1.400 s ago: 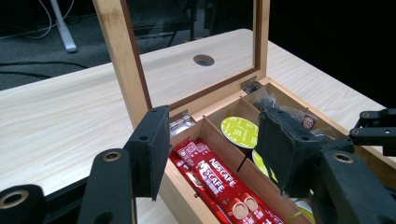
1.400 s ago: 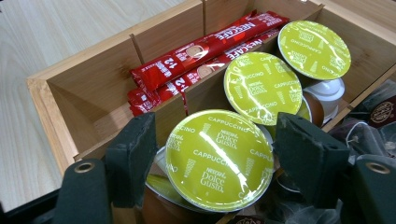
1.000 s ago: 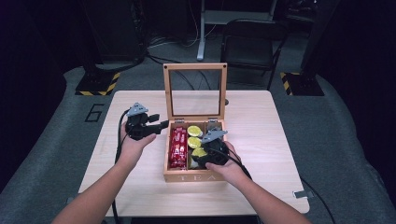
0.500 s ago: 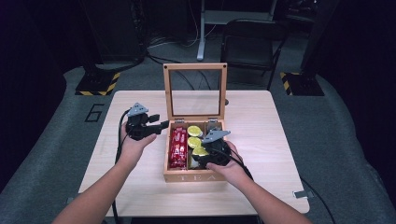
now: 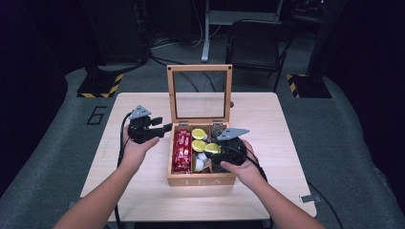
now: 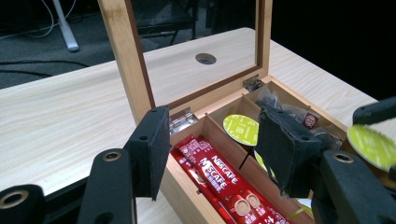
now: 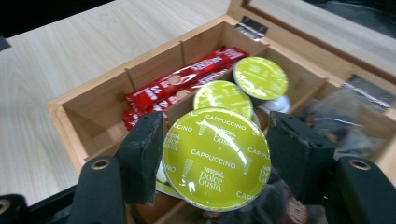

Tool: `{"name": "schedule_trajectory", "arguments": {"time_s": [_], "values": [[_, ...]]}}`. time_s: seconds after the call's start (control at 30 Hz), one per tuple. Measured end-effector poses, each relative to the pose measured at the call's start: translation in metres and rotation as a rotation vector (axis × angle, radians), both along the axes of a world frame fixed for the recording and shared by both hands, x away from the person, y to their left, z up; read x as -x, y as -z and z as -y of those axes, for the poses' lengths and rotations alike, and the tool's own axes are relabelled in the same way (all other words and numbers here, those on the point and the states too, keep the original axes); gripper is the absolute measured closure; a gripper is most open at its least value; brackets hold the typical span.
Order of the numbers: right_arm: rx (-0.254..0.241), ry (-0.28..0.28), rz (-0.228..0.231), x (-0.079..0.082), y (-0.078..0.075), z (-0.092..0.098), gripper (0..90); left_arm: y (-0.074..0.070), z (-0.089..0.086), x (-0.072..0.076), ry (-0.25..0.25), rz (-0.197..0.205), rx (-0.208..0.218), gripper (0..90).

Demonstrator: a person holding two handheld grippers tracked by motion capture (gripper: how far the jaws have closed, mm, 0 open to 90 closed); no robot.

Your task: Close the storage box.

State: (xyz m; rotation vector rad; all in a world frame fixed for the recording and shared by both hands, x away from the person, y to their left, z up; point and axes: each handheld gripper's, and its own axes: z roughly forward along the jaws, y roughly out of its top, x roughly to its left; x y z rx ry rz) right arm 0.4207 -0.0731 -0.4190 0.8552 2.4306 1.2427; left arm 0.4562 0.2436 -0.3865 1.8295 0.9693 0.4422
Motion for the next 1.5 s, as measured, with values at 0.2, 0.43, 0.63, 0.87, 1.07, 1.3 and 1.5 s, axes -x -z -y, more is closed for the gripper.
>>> {"name": "schedule_trajectory", "arguments": {"time_s": [0.2, 0.43, 0.63, 0.87, 1.07, 1.3, 1.5], "values": [[-0.006, 0.045, 0.001, -0.003, -0.002, 0.017, 36.9, 0.001, 0.000, 0.000, -0.001, 0.000, 0.000, 44.4], [-0.003, 0.086, 0.017, -0.006, -0.004, 0.037, 36.9, 0.000, -0.001, 0.000, -0.003, 0.000, -0.003, 44.5], [-0.014, 0.143, 0.023, -0.008, -0.006, 0.056, 36.9, 0.001, 0.000, 0.001, -0.002, -0.002, -0.001, 44.5], [-0.015, 0.194, 0.031, -0.010, -0.004, 0.077, 36.9, 0.001, 0.000, 0.000, -0.001, -0.007, -0.003, 44.5], [-0.020, 0.237, 0.018, -0.009, 0.004, 0.091, 36.9, 0.002, 0.002, 0.001, -0.004, -0.003, -0.006, 44.4], [-0.010, 0.278, 0.008, -0.007, 0.015, 0.103, 36.9, 0.002, 0.003, 0.000, 0.000, -0.006, -0.007, 44.4], [-0.026, 0.313, 0.001, -0.007, 0.023, 0.113, 36.9, 0.002, 0.002, 0.000, -0.002, -0.007, -0.008, 44.4]]}}
